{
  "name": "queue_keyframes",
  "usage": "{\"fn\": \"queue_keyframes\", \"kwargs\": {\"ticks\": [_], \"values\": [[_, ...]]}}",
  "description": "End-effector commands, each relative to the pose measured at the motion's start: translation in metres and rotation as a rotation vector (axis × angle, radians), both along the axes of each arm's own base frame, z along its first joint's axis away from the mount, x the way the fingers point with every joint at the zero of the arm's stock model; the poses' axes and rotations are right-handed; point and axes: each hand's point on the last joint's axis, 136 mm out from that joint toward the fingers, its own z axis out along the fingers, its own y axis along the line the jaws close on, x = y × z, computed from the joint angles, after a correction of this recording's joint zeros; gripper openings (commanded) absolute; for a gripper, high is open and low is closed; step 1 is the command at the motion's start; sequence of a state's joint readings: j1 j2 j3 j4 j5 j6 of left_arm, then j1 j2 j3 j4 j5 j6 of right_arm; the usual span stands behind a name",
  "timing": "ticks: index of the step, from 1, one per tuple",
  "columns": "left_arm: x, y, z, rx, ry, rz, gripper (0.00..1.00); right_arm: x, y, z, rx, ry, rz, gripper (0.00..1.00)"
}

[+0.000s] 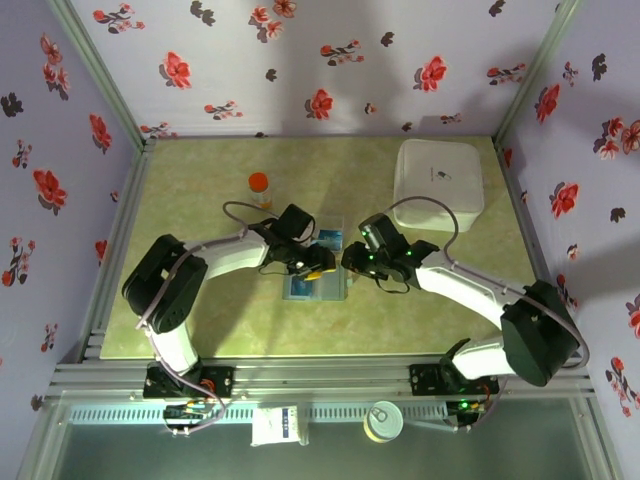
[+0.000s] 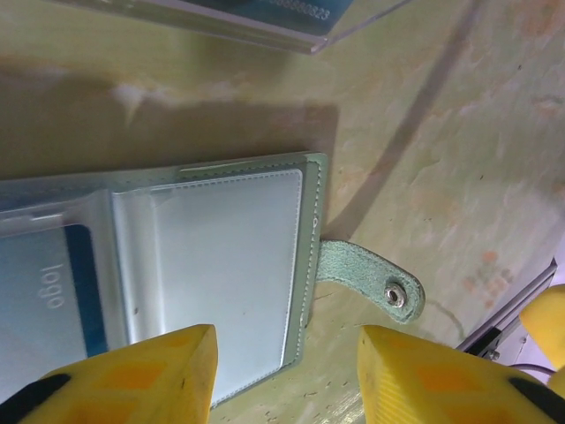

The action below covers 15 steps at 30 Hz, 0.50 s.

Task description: Take the credit cards out of the card holder

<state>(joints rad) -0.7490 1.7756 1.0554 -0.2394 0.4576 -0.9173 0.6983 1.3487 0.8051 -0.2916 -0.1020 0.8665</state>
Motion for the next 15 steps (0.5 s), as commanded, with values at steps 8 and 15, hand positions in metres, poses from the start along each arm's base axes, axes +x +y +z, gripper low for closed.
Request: {"fn": "queue_keyframes", "kwargs": {"ticks": [8,15], "values": [[0.004,-0.006,0.011,-0.015,-0.027,-0.023,0.45,-0.002,-0.003,-0.002,-0.004,0.004,0.012,0.35],[0.011,0.019,0.020,-0.006,-0.061,0.029,0.42,0.000,0.015,-0.005,0.045,0.032,0.043,0.32]]}}
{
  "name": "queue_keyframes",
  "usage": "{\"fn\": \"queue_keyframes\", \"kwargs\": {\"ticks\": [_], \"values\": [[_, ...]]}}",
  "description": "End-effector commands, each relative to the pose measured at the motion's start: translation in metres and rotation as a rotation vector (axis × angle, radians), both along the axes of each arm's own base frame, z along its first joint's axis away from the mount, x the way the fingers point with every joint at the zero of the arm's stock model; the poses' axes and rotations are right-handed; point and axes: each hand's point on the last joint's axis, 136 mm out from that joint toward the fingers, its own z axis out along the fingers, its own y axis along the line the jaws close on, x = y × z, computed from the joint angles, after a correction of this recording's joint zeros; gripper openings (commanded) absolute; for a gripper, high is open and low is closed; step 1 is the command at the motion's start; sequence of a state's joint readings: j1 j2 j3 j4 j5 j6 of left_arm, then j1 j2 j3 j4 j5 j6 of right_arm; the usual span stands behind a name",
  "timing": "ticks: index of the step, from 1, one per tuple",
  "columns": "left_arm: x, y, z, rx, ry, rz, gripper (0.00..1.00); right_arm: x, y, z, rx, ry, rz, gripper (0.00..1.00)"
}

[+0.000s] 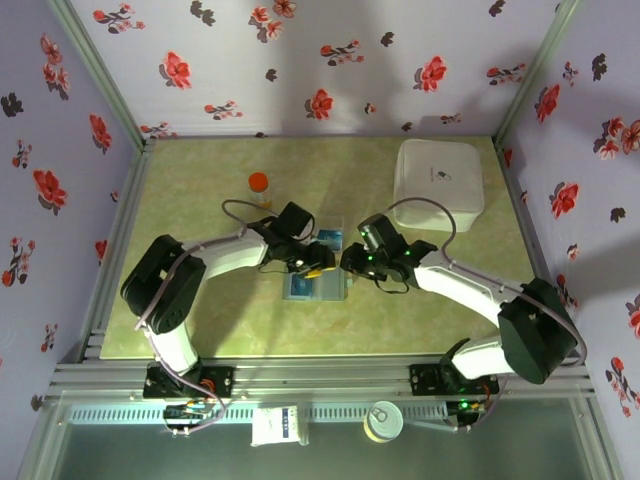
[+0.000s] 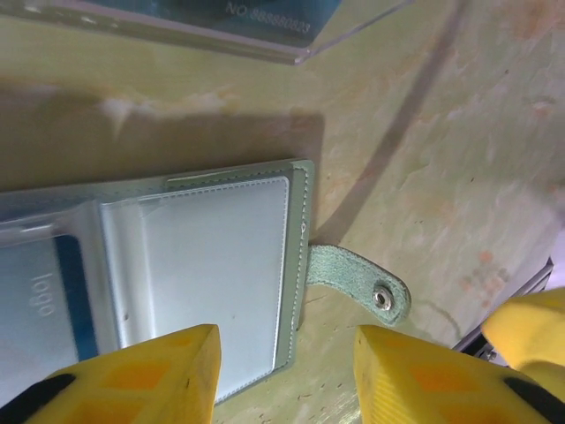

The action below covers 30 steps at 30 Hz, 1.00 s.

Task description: Take the credit cards out of the card holder

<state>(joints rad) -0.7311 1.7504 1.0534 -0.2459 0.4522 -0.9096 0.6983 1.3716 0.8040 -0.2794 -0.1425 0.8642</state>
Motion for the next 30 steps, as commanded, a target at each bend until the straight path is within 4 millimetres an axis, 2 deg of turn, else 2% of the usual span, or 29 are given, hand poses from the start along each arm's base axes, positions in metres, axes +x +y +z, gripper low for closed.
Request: {"fn": "queue_keyframes", "kwargs": {"ticks": [1,8,15,21,30], "values": [[0.006,0.018,0.013,0.003,-0.045,0.026,0.42,0.003,0.011,0.001,0.034,0.004,0.023,0.32],[0.008,0.056,0.013,0.038,-0.051,0.086,0.36,0.002,0.034,-0.005,0.047,0.026,0.077,0.31],[0.002,0.086,0.003,0.068,-0.028,0.130,0.30,-0.001,0.066,-0.012,0.071,0.049,0.137,0.29],[-0.004,0.093,-0.008,0.086,-0.001,0.117,0.26,-0.004,0.087,-0.021,0.095,0.077,0.165,0.29],[-0.009,0.100,-0.028,0.119,0.030,0.112,0.14,-0.005,0.093,-0.034,0.085,0.106,0.169,0.28]]}}
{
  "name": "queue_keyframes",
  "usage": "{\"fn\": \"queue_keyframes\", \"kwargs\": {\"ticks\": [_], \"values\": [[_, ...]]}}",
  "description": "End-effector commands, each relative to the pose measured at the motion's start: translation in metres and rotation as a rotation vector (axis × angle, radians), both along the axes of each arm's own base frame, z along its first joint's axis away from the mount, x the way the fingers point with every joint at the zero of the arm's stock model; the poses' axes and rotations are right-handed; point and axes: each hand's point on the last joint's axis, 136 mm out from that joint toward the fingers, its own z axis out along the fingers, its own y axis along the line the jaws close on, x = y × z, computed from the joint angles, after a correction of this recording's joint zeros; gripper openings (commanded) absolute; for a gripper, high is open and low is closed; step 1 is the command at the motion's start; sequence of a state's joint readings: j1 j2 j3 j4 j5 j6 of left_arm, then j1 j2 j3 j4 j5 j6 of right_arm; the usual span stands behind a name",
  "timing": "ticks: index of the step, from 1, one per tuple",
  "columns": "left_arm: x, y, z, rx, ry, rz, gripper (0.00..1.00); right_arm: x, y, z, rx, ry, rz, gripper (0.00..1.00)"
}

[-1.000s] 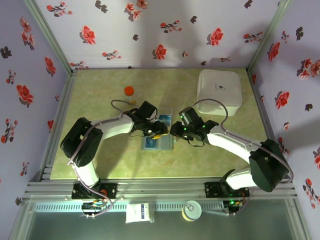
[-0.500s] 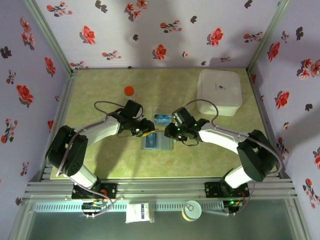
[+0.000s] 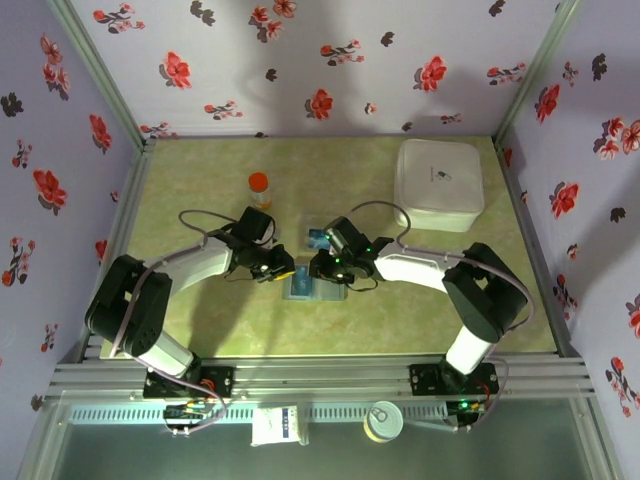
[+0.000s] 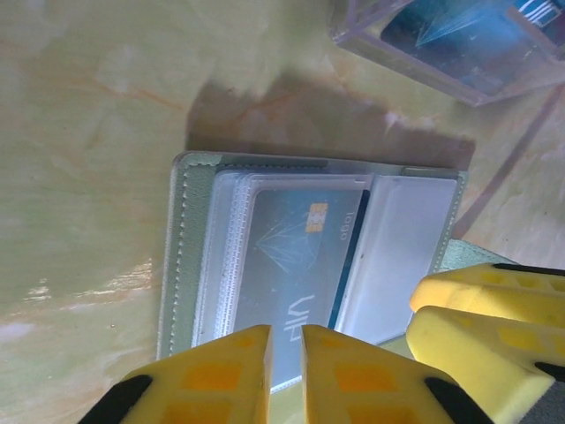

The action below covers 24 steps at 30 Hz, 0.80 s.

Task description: Take the credit cards out of the card holder

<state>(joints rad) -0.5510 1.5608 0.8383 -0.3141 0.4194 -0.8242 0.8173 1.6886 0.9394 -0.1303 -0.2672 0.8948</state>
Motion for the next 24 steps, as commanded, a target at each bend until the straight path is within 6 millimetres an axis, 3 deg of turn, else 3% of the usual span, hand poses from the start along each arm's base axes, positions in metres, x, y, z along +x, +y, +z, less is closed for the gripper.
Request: {"fn": "queue_keyframes", "kwargs": {"ticks": [1,7,24], "values": [[-0.006,0.008,-0.016,0.031,0.028,-0.012,0.13,0.003,0.010,0.005,0.025,0.002,0.004,0.28],[-0.008,0.001,-0.024,-0.007,0.046,-0.017,0.05,0.002,0.013,-0.002,0.024,0.021,0.015,0.27],[-0.015,0.015,-0.041,0.068,0.076,-0.005,0.02,0.001,0.014,-0.006,0.023,0.030,0.019,0.27]]}}
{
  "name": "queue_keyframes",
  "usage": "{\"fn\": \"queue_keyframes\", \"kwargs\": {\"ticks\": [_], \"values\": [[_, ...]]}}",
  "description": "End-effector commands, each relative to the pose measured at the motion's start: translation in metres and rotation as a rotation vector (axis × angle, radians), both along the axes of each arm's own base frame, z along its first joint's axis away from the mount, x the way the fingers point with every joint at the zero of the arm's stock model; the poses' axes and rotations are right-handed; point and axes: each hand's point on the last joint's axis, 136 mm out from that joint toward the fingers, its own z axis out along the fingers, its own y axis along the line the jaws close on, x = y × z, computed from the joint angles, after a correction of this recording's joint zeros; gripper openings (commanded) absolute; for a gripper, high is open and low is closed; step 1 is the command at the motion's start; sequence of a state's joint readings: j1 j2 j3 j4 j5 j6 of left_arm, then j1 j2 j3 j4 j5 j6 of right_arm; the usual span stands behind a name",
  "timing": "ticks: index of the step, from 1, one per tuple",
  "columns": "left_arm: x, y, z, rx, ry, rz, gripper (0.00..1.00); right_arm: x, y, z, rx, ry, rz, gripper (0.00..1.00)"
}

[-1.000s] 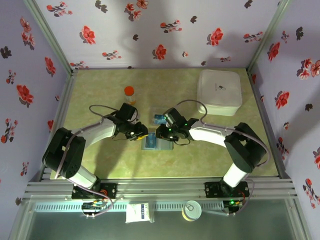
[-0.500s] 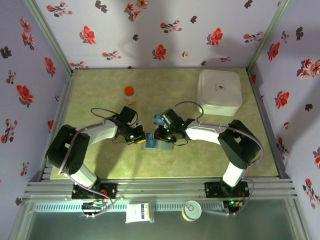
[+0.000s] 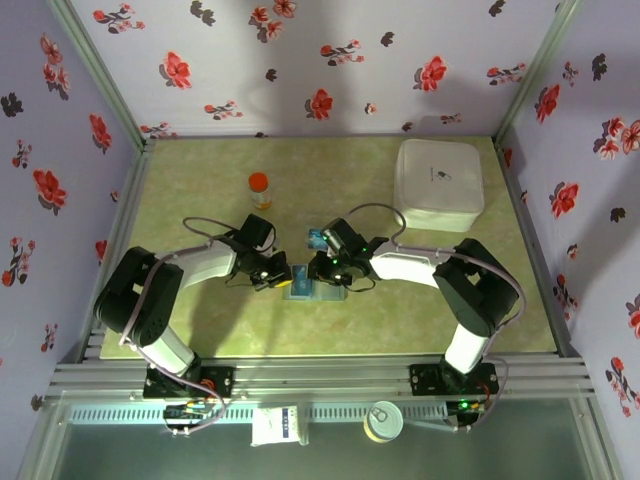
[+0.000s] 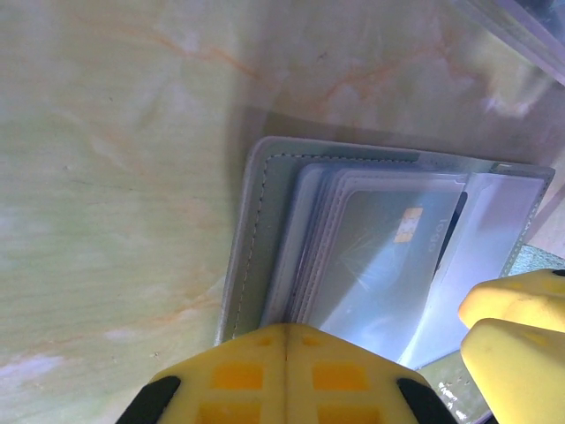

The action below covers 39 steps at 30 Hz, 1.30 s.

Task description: Take the credit cards out of the card holder

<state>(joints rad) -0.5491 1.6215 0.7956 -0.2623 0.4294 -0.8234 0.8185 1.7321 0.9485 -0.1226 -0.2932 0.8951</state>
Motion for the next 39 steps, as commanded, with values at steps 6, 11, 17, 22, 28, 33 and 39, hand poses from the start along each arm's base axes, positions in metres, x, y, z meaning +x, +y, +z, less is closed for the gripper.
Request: {"fn": "queue_keyframes", "kwargs": {"ticks": [6,11,17,22,28,33,39], "values": [[-0.009,0.013,-0.013,0.051,0.027,-0.002,0.01,0.003,0.011,0.005,0.029,-0.003,0.004,0.27],[-0.006,0.014,-0.008,0.051,-0.003,0.008,0.01,0.003,0.011,0.005,0.030,-0.004,0.004,0.27],[-0.007,0.015,-0.012,0.057,0.008,0.011,0.01,0.003,0.012,0.004,0.031,-0.001,0.005,0.27],[-0.009,0.016,-0.016,0.059,0.015,0.010,0.01,0.002,0.012,0.002,0.031,0.005,0.007,0.26],[-0.009,0.016,-0.017,0.061,0.018,0.009,0.00,0.002,0.015,0.002,0.040,0.005,0.010,0.17],[-0.009,0.016,-0.016,0.060,0.016,0.010,0.00,0.002,0.015,0.004,0.044,0.000,0.011,0.18],[-0.006,0.016,-0.014,0.062,0.005,0.005,0.00,0.002,0.021,0.003,0.065,0.006,0.023,0.17]]}}
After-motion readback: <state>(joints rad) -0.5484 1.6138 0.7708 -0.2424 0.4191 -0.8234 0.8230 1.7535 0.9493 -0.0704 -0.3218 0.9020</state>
